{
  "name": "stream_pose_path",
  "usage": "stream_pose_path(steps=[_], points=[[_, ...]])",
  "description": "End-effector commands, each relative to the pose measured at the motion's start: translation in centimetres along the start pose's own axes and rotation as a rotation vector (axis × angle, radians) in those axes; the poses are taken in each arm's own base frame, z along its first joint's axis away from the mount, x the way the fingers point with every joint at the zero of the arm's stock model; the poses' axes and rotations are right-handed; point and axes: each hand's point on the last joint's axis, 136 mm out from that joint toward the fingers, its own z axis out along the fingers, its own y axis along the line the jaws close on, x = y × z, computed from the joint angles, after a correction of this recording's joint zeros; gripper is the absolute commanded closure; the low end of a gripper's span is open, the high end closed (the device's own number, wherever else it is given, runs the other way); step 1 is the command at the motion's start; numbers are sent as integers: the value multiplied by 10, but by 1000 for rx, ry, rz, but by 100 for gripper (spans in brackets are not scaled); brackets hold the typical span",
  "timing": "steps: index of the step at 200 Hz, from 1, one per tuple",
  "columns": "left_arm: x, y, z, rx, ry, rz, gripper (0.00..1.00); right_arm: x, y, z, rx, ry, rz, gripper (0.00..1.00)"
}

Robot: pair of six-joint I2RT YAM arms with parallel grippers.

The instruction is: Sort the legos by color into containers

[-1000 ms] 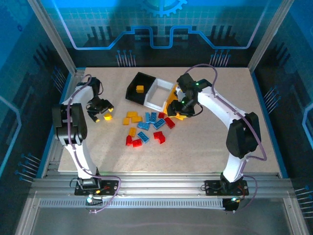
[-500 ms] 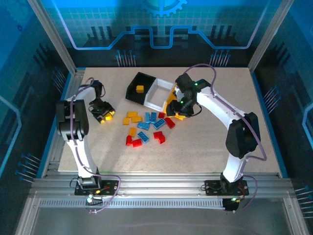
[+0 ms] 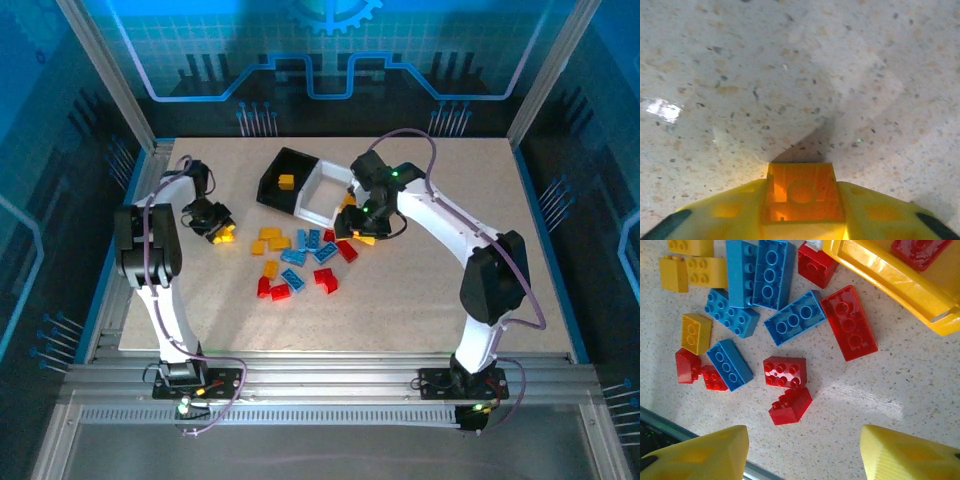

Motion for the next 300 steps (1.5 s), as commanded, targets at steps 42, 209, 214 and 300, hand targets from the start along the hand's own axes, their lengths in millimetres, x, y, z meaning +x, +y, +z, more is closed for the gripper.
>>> stream_pose_path(steps=[42,209,214,300], points=[[-3,-73,-58,231,-39,86,63,2,-1,-9,36,-22,6,38],[-9,-274,-29,567,-10,194,49,0,-17,-24,64,-40,36,38],[-8,-273,-31,566,-15,203,46,1,-17,-24,62,-39,35,38],[39,-212,-111,406,-126,409,33,11,2,-19,58,-29,-12,38]])
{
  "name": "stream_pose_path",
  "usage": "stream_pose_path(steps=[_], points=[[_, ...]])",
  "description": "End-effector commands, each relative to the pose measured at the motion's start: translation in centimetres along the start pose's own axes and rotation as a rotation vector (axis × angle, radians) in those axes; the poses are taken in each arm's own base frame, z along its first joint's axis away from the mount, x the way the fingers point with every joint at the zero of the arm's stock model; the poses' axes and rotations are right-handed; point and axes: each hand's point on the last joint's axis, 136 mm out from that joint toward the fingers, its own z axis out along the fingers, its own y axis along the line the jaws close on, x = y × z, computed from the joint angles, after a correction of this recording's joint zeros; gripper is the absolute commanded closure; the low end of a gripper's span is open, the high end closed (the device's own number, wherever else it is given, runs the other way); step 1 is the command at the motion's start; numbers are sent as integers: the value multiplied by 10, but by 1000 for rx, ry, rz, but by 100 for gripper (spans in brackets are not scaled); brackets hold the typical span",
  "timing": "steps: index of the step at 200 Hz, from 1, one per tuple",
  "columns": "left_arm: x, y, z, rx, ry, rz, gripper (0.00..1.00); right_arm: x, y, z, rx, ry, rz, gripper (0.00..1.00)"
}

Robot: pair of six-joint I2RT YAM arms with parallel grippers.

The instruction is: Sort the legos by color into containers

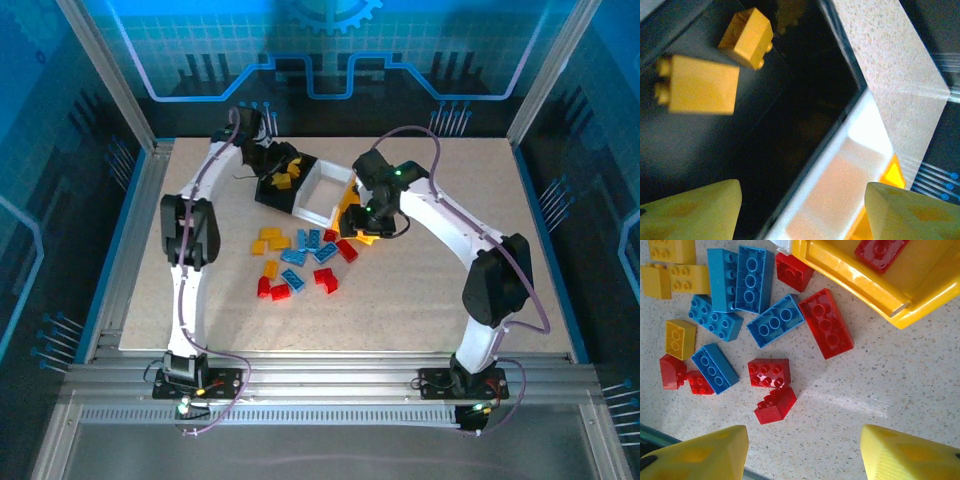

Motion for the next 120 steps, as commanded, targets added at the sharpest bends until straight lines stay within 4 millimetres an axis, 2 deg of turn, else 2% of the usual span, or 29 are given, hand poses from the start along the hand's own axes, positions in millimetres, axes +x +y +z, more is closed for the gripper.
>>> stream_pose_path(steps=[1,18,34,62,91,120], points=[[28,-3,-64,-98,-30,147,33,9,10,-10,-4,-10,-18,38],[54,27,-87,-232,-5,202,33,14,12,-9,-3,-8,-21,38],[82,59,-98,-354,49,262,33,19,14,-5,-5,-2,-22,38],[125,109,-105,-499,150,356,33,25,17,0,-4,6,-26,38],[153,129,-99,-494,221,409,34,32,20,6,5,21,-41,38],[161,147,-88,-518,257,414,35,38,19,11,21,30,-44,38]])
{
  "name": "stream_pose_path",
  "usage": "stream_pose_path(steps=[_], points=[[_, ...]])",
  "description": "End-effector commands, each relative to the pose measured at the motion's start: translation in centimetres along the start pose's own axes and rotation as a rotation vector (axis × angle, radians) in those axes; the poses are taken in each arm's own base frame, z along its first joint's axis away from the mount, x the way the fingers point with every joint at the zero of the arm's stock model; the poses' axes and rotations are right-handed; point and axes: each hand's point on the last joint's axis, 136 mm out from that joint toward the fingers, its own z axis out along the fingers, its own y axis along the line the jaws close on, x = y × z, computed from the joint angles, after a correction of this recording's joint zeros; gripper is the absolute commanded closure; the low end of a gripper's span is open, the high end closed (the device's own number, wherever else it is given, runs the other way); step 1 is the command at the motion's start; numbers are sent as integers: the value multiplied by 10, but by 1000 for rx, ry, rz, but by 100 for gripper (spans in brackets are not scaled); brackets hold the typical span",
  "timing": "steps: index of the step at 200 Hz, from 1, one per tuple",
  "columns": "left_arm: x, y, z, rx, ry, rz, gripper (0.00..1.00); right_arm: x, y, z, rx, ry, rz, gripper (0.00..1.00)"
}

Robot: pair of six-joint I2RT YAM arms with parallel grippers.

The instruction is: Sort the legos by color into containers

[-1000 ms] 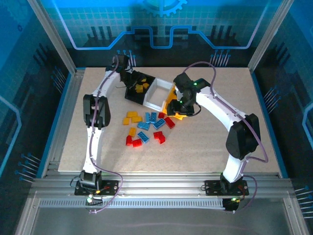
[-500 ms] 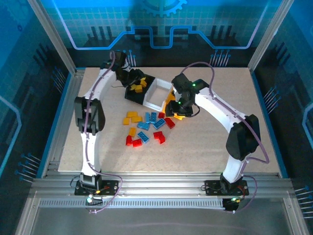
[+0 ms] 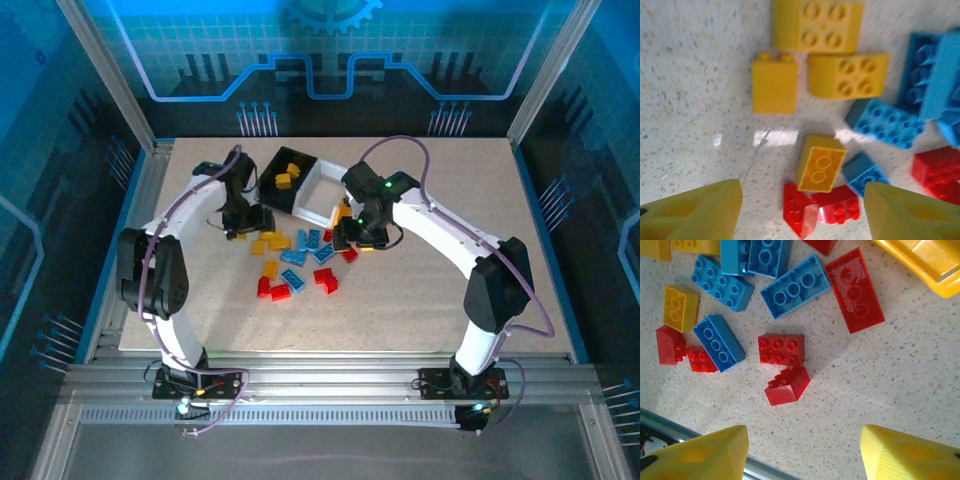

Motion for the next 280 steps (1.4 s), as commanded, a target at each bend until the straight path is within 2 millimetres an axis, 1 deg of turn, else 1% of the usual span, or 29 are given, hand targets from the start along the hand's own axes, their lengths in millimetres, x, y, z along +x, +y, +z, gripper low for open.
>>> stream_pose_path(steps=[1,32,77,111,178,214,231,252,271,280], points=[[2,3,0,-24,-18,71,35,9,2,-2,17,-8,0,38],[-5,7,18,-47,1,58,38,15,-2,1,26,0,5,38],[-19,14,39,-100,25,42,43,16,-6,1,41,2,2,39],[-27,17,47,-124,30,45,46,16,-6,3,45,11,-2,40],[-25,26,70,-160,75,37,50,9,-7,6,43,21,-2,41],[-24,28,73,-168,82,36,52,7,-5,8,39,26,-6,41],[-25,28,74,-167,81,39,57,6,-4,9,36,27,-6,42],[-25,27,77,-162,84,40,59,5,-3,9,34,26,-5,41],[-24,26,78,-159,92,39,65,5,-3,8,33,25,-4,42],[-24,26,77,-157,90,37,66,5,-3,7,34,22,-4,42]])
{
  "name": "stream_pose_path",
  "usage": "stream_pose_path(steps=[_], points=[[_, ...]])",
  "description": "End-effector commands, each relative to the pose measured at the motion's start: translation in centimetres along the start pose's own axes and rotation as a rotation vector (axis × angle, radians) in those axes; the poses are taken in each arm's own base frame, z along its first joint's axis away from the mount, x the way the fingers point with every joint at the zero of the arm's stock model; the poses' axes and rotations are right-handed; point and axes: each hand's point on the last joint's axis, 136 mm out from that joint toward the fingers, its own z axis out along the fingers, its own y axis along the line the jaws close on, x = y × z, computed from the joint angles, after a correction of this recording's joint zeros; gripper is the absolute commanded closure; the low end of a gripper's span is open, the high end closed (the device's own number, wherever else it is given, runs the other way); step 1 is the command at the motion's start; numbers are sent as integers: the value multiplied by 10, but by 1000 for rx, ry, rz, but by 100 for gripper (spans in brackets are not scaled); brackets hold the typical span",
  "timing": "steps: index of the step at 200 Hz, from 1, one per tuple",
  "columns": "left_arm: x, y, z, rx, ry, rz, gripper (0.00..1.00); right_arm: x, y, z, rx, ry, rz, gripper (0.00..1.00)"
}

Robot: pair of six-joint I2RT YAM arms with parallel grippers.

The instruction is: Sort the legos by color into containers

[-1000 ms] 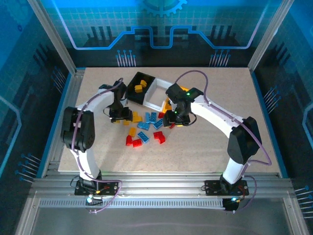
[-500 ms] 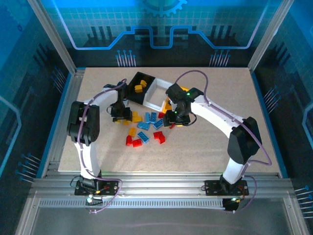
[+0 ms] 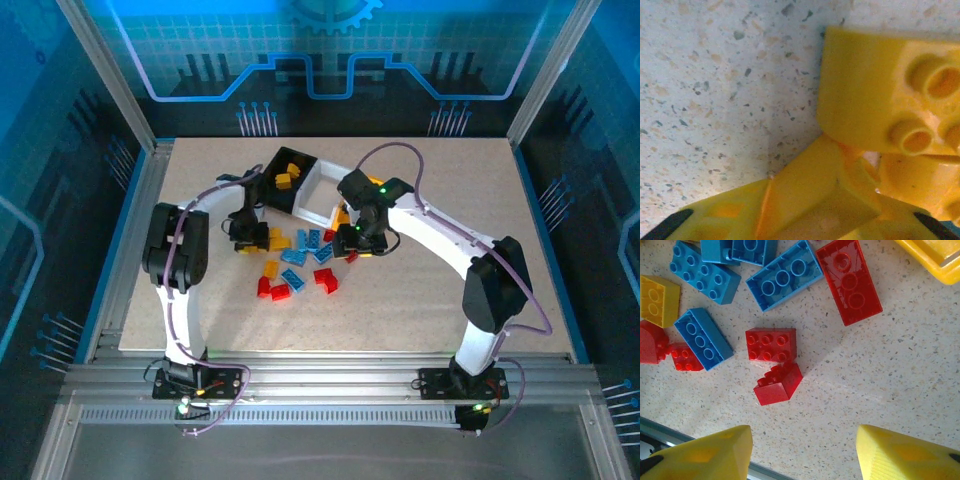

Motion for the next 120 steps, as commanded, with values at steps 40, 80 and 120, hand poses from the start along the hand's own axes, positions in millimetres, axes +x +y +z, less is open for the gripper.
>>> stream_pose_path(steps=[40,80,120], points=[[1,1,-2,-7,0,24,69,-1,2,-4,1,4,-5,42],[0,5,-5,-28,-10,44,69,-1,4,-3,-3,3,-5,42],[-12,11,-6,-68,-25,73,55,1,3,-3,2,6,-7,42]])
